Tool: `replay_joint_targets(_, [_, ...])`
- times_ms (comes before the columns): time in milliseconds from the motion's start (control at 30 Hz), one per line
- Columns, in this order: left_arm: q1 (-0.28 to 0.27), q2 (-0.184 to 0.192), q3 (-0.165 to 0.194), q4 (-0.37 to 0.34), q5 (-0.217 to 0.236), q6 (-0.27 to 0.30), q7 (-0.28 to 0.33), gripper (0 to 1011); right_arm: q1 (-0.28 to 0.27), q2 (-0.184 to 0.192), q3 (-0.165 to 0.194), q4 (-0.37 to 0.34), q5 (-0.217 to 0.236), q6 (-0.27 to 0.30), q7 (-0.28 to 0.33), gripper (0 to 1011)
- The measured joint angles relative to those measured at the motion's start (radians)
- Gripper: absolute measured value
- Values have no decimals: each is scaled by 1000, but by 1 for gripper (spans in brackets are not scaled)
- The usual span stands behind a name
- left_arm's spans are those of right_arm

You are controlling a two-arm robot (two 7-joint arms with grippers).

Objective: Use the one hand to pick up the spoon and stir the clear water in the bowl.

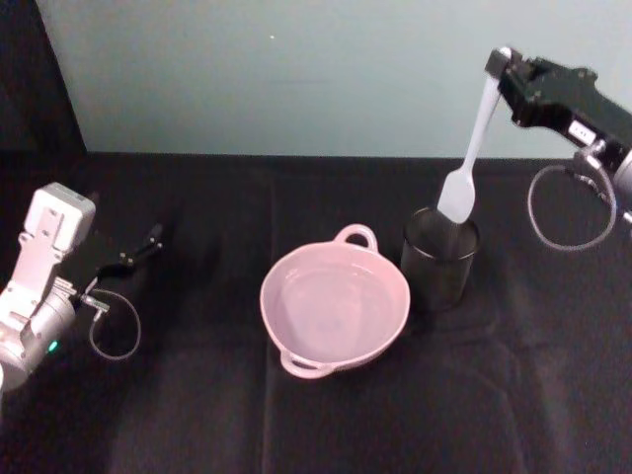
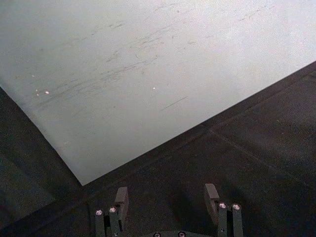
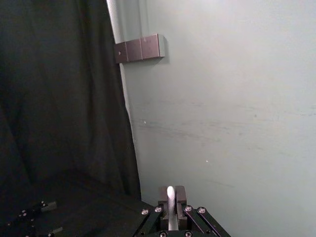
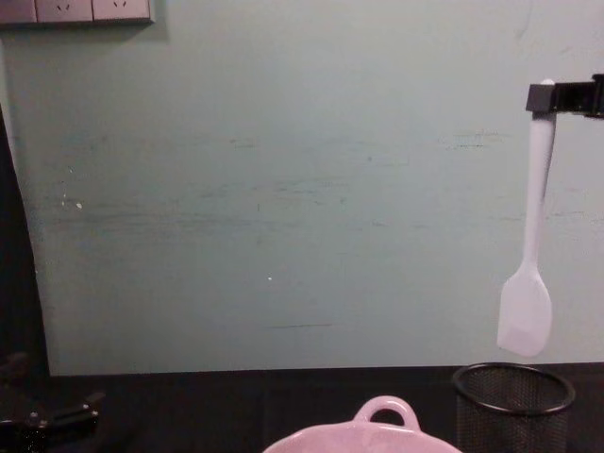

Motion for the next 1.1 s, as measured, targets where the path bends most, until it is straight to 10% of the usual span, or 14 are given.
replay_joint_targets(233, [0,0,0,0,0,0,0,1011,3,-27,-21,-21,-12,3,36,96])
replay_joint_targets(600, [0,0,0,0,0,0,0,1011,68,-128,-181,31,-112,-11,101,97])
replay_joint_targets(1100, [0,0,0,0,0,0,0,1011,39,-154,-280,72,-231,37,148,96])
